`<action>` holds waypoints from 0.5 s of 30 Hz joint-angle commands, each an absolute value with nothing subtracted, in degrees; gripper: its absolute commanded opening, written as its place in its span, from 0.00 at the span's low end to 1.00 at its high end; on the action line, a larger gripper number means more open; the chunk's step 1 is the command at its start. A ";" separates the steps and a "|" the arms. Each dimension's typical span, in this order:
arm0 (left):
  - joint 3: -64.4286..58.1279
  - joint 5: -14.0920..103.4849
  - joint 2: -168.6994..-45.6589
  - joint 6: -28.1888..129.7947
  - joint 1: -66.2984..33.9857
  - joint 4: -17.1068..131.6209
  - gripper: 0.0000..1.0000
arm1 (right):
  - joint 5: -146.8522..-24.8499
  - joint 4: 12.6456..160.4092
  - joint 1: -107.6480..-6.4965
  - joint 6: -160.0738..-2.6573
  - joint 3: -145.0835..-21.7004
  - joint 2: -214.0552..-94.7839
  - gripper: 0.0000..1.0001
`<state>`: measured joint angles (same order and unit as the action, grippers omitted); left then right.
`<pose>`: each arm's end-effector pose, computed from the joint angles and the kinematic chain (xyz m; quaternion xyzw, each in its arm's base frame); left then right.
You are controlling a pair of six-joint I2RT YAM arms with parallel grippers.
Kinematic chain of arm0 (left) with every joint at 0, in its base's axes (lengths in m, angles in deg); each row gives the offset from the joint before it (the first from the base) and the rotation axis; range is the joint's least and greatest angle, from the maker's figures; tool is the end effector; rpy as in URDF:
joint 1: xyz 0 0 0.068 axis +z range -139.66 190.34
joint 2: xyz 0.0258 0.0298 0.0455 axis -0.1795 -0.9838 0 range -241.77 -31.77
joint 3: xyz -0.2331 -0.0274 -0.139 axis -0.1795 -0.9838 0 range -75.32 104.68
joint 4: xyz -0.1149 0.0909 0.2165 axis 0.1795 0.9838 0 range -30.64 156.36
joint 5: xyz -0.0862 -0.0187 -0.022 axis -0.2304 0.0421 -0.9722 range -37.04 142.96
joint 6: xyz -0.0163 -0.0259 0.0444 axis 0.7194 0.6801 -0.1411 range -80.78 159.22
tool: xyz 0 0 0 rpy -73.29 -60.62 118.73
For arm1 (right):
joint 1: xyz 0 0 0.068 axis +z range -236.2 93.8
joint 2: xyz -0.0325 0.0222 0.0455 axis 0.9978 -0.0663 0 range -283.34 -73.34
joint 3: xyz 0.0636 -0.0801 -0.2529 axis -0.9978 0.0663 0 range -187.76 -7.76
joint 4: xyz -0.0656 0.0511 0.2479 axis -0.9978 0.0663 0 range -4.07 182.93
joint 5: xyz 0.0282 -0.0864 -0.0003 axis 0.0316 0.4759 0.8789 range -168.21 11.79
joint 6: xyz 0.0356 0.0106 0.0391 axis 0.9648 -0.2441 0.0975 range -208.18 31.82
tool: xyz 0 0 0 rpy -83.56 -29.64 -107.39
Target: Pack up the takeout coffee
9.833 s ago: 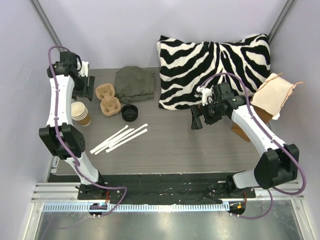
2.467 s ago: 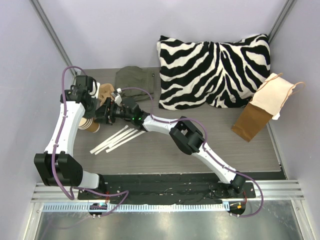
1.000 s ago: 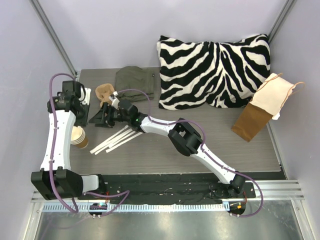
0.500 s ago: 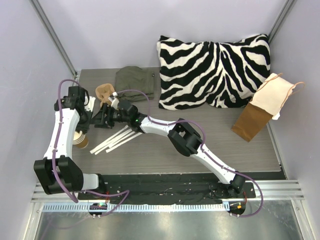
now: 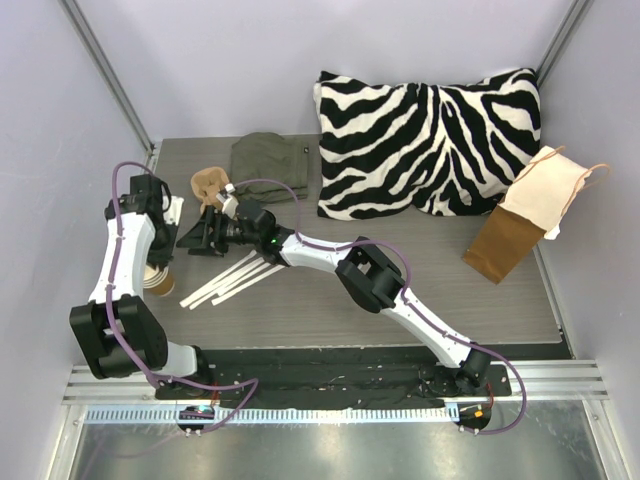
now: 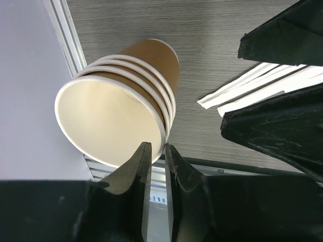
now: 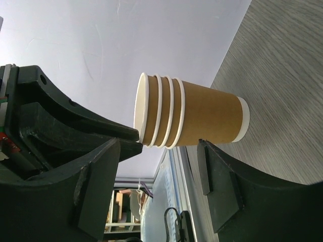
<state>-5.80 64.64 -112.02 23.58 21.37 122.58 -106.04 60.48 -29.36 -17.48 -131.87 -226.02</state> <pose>0.2511 0.0564 0.2824 0.0254 0.9848 0.1301 0.1119 0.3162 0.5145 0.1644 -0.0791 0.7196 0.6759 0.1384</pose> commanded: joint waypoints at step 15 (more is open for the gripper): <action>-6.06 63.42 -113.34 22.35 22.47 119.39 0.02 | -106.60 56.49 -28.98 -16.81 -131.33 -225.13 0.71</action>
